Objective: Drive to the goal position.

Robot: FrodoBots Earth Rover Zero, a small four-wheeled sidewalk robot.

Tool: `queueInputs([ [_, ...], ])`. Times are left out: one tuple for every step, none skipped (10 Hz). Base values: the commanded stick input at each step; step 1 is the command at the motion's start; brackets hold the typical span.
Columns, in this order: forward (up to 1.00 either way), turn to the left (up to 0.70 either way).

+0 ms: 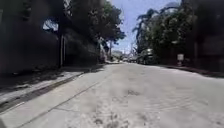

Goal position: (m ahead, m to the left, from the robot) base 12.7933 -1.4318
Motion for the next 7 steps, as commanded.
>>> queueInputs([
  [1.00,0.03],
  [1.00,0.03],
  [1.00,0.03],
  [1.00,0.03],
  [1.00,0.03],
  [1.00,0.03],
  [1.00,0.03],
])
